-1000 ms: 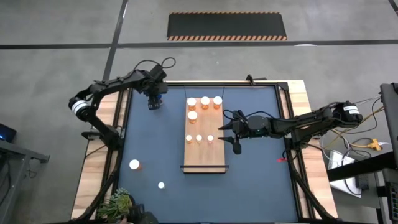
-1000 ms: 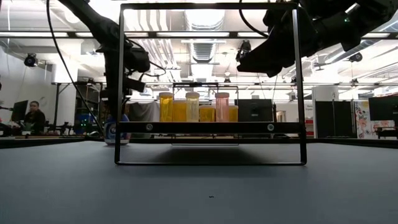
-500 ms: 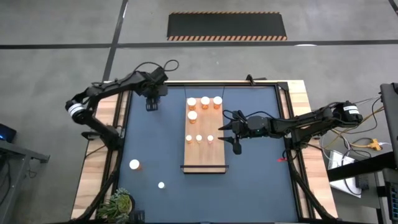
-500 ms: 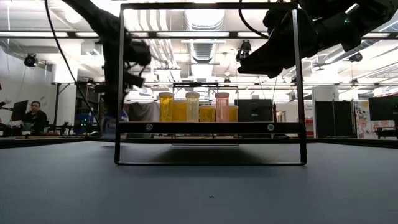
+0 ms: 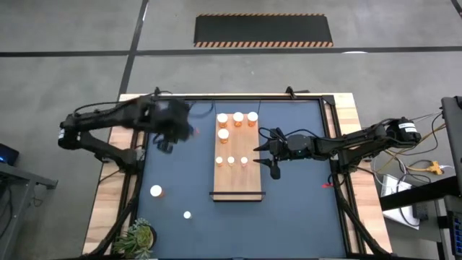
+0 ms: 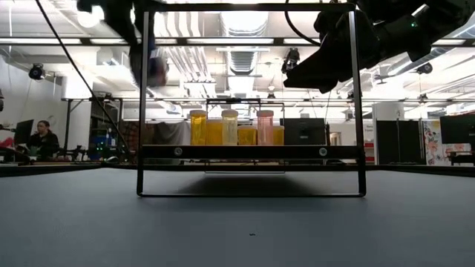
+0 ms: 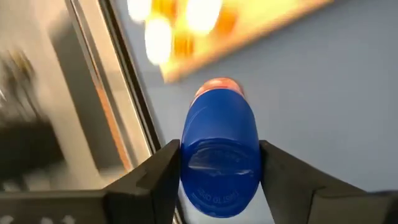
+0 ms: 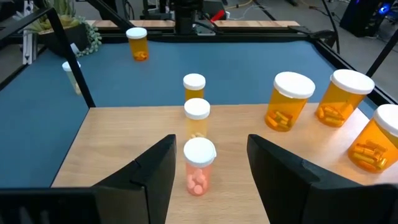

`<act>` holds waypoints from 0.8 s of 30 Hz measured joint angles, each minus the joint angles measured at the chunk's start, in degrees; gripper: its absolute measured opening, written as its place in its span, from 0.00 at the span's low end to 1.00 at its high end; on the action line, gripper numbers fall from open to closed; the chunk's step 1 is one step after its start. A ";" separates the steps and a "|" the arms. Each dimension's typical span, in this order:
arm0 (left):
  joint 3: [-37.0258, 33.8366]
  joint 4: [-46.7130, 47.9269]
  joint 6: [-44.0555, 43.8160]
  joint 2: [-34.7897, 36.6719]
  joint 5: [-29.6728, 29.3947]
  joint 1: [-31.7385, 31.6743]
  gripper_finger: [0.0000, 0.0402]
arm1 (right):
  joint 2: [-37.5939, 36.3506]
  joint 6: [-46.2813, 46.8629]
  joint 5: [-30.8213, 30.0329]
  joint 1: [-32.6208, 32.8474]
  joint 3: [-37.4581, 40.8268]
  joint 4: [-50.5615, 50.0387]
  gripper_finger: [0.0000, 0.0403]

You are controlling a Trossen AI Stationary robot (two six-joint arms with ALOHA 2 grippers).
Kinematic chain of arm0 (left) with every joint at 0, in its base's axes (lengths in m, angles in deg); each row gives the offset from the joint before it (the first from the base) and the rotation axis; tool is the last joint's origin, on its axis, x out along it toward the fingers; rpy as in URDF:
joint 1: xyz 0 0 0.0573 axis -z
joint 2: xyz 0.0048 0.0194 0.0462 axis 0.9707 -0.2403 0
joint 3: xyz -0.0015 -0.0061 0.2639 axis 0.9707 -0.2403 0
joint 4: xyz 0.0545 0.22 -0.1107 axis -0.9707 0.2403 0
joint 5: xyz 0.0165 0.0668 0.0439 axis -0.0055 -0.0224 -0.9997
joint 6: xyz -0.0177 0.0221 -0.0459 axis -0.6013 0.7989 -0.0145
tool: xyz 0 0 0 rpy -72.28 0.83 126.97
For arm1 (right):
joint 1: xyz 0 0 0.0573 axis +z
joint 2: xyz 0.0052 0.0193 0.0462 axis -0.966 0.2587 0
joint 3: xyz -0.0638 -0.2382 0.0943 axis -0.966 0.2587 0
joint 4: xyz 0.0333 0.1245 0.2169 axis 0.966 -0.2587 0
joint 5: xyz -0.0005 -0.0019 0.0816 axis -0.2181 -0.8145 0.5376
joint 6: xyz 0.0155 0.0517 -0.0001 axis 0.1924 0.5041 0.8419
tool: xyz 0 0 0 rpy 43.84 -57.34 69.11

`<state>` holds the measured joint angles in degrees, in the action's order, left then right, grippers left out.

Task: Pick and place medicine bottles onto shelf by color
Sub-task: Put the blue pill bottle on the shelf

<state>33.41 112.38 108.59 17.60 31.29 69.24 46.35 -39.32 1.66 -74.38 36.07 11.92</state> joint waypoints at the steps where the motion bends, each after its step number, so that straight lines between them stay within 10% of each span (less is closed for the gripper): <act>1: 0.82 -0.18 0.43 0.42 -0.29 3.23 0.44 | 0.01 0.00 0.00 0.00 0.00 0.00 0.47; 11: 2.77 -4.72 7.68 -5.88 0.59 30.01 0.41 | 0.01 0.50 0.01 0.00 0.00 0.05 0.47; 24: 2.08 -4.74 18.13 -15.98 2.77 31.39 0.40 | 0.01 0.95 0.24 0.00 0.04 0.63 0.47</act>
<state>35.49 107.65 126.72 1.62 34.07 100.63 46.37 -38.37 1.90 -74.38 36.12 12.55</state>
